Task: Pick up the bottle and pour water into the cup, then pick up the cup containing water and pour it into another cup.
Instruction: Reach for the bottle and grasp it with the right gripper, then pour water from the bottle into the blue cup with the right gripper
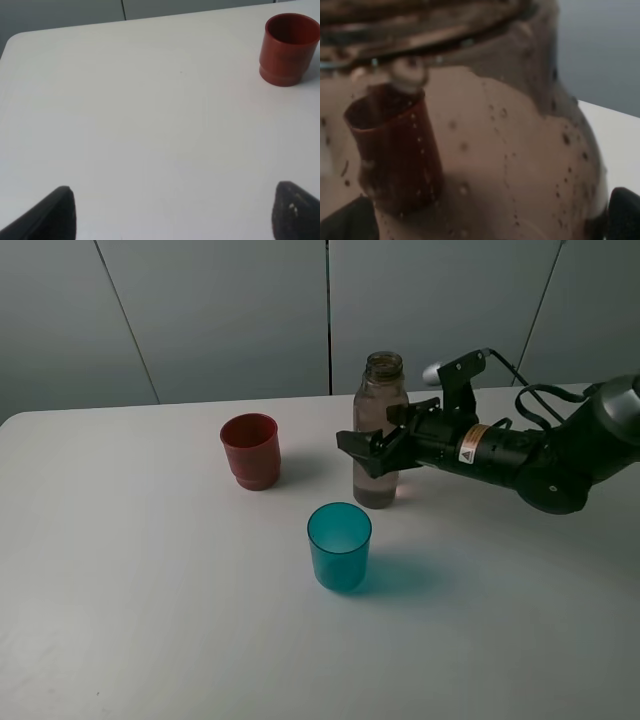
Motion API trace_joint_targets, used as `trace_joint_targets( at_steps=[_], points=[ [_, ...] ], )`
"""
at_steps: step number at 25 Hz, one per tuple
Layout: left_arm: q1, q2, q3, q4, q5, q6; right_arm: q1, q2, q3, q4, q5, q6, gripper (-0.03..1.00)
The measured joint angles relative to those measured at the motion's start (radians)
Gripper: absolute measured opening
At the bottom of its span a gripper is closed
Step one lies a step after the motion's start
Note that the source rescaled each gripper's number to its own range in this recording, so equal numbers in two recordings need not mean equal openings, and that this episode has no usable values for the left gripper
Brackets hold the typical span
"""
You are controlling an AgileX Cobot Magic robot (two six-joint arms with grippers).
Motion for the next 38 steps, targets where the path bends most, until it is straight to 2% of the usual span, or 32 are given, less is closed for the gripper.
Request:
trace_joint_targets(
  at_steps=[6, 7, 8, 9, 10, 11, 12, 31, 34, 38],
  points=[
    [0.0, 0.0, 0.0, 0.0, 0.0, 0.0, 0.046, 0.05, -0.01, 0.025, -0.046, -0.031, 1.0],
    [0.0, 0.0, 0.0, 0.0, 0.0, 0.0, 0.054, 0.052, -0.012, 0.035, -0.048, -0.036, 0.96],
    [0.0, 0.0, 0.0, 0.0, 0.0, 0.0, 0.061, 0.054, -0.012, 0.05, -0.049, -0.043, 0.86],
    [0.0, 0.0, 0.0, 0.0, 0.0, 0.0, 0.064, 0.054, -0.012, 0.063, -0.049, -0.052, 0.66],
    [0.0, 0.0, 0.0, 0.0, 0.0, 0.0, 0.066, 0.056, -0.014, 0.069, -0.049, -0.054, 0.35],
    [0.0, 0.0, 0.0, 0.0, 0.0, 0.0, 0.066, 0.058, -0.014, 0.074, -0.049, -0.06, 0.08],
    [0.0, 0.0, 0.0, 0.0, 0.0, 0.0, 0.066, 0.06, -0.015, 0.076, -0.052, -0.06, 0.01],
    [0.0, 0.0, 0.0, 0.0, 0.0, 0.0, 0.066, 0.057, -0.016, 0.077, -0.051, -0.067, 0.01],
    [0.0, 0.0, 0.0, 0.0, 0.0, 0.0, 0.068, 0.015, -0.012, 0.077, 0.001, -0.087, 0.01],
    [0.0, 0.0, 0.0, 0.0, 0.0, 0.0, 0.07, -0.109, 0.002, 0.077, 0.137, -0.157, 0.01]
  ],
)
